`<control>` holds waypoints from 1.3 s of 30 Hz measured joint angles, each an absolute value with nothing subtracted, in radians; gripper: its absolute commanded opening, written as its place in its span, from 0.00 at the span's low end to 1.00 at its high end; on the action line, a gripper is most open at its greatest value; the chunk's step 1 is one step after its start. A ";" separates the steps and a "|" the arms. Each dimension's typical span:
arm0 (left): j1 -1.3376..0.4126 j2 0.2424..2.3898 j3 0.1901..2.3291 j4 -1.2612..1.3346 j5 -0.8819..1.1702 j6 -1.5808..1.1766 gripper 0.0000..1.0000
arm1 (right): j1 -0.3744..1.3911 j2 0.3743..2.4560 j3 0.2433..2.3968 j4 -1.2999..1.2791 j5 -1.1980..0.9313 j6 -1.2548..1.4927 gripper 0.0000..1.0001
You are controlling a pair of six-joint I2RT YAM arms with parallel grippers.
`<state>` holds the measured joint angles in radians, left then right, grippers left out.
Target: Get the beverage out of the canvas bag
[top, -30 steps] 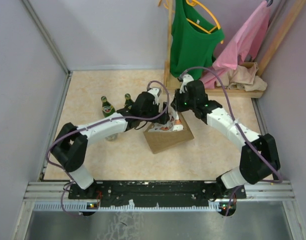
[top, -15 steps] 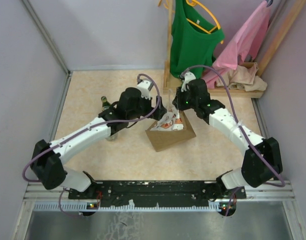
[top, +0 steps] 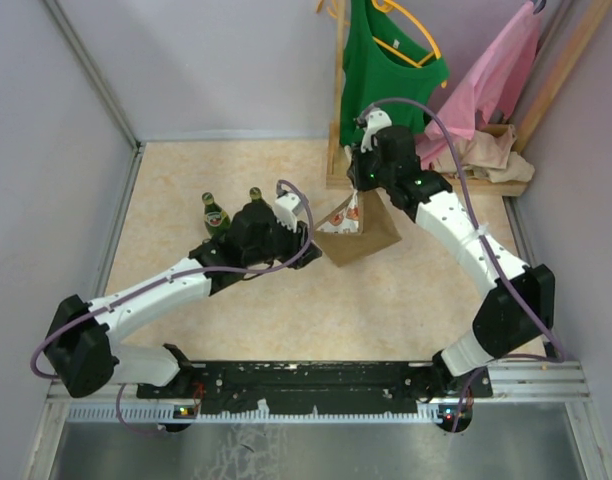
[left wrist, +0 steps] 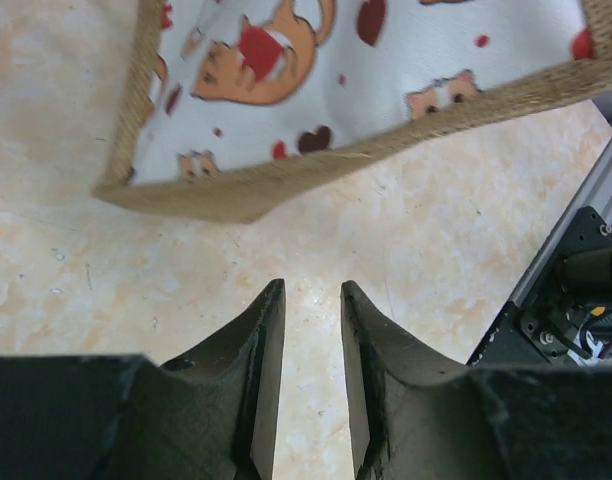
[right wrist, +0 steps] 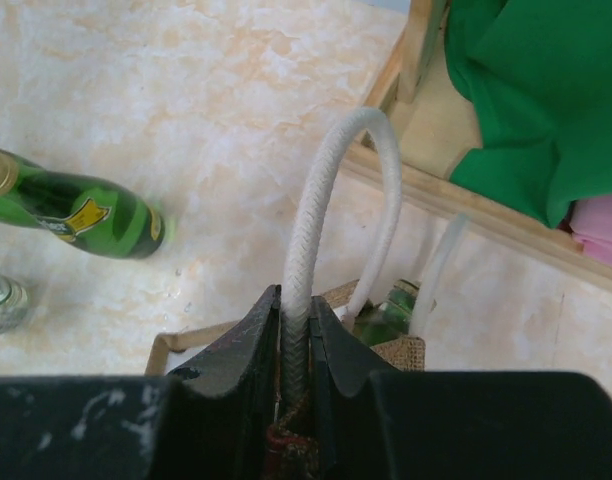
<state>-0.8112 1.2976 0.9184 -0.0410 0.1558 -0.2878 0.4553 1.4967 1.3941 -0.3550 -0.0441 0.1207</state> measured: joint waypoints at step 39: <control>-0.818 1.264 0.940 -0.214 -0.064 -0.382 0.61 | 0.679 1.289 0.908 -0.305 0.029 0.212 0.83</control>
